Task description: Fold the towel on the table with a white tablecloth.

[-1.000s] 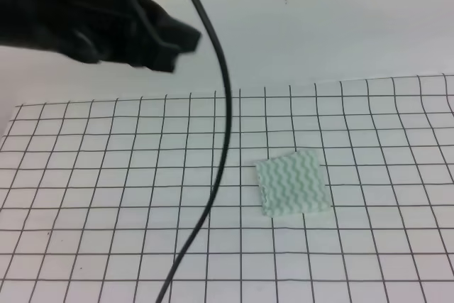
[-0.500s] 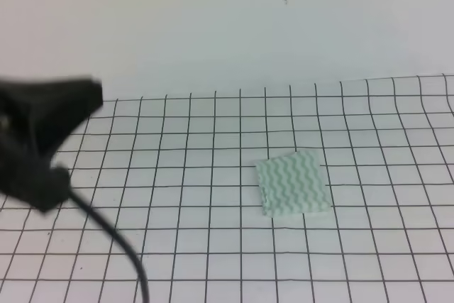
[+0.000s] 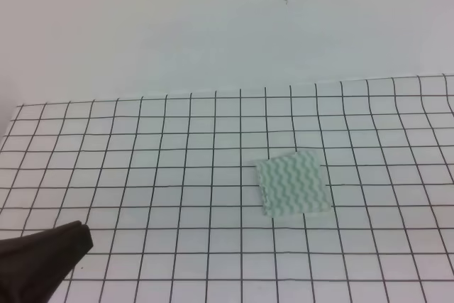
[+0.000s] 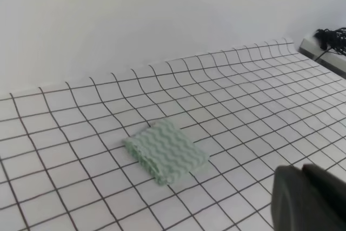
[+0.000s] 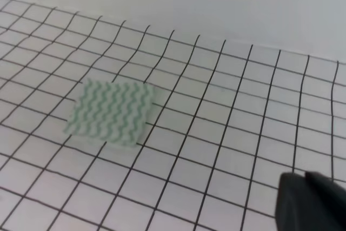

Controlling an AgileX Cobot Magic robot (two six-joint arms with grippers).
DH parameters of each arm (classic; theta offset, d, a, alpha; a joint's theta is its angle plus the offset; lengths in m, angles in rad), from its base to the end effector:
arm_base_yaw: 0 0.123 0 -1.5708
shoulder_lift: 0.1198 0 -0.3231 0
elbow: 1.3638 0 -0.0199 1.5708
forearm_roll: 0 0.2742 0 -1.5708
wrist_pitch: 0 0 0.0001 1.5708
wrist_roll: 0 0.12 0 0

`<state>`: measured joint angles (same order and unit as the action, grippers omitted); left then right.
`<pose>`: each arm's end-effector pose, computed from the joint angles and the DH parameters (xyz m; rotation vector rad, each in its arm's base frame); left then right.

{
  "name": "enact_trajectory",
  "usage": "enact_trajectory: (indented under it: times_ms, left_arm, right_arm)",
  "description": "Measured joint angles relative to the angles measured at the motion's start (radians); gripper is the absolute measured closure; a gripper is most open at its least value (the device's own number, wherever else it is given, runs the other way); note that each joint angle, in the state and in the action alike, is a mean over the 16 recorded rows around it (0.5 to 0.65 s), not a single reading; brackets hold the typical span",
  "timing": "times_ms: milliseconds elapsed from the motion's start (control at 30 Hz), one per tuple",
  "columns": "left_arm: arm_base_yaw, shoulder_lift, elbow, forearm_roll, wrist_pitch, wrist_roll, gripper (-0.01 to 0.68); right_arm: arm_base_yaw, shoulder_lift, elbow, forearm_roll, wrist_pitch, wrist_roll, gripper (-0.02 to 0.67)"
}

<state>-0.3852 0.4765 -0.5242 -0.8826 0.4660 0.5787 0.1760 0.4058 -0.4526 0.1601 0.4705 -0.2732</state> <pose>0.0886 -0.0809 0.3415 0.3883 1.7552 -0.7671 0.0996 0.0265 0.3024 -0.3386 1.8721 0.0998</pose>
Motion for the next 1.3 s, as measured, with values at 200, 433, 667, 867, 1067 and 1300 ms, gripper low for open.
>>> enact_trajectory:
  times_ms: [200,433,667,867,1067,1300]
  left_arm:
    - [0.000,-0.030,0.025,-0.015,0.005,-0.005,0.673]
    - [0.000,-0.034,0.028,-0.013,0.007,-0.006,0.672]
    - [0.002,-0.114,0.077,0.128,-0.045,-0.069,0.672]
    - [0.042,-0.260,0.212,0.388,-0.150,-0.274,0.673]
    - [0.120,-0.409,0.390,0.617,-0.232,-0.487,0.673]
    - [0.216,-0.489,0.511,0.697,-0.194,-0.578,0.673]
  right_arm:
    - [0.001,-0.004,0.028,-0.002,0.026,0.000,0.650]
    - [0.001,-0.004,0.034,-0.002,0.047,0.001,0.651]
    - [0.001,-0.004,0.034,0.002,0.049,0.001,0.652]
    - [0.001,-0.003,0.034,0.005,0.049,0.001,0.652]
    - [0.001,-0.002,0.034,0.008,0.048,0.001,0.652]
    - [0.001,-0.001,0.034,0.008,0.048,0.001,0.652]
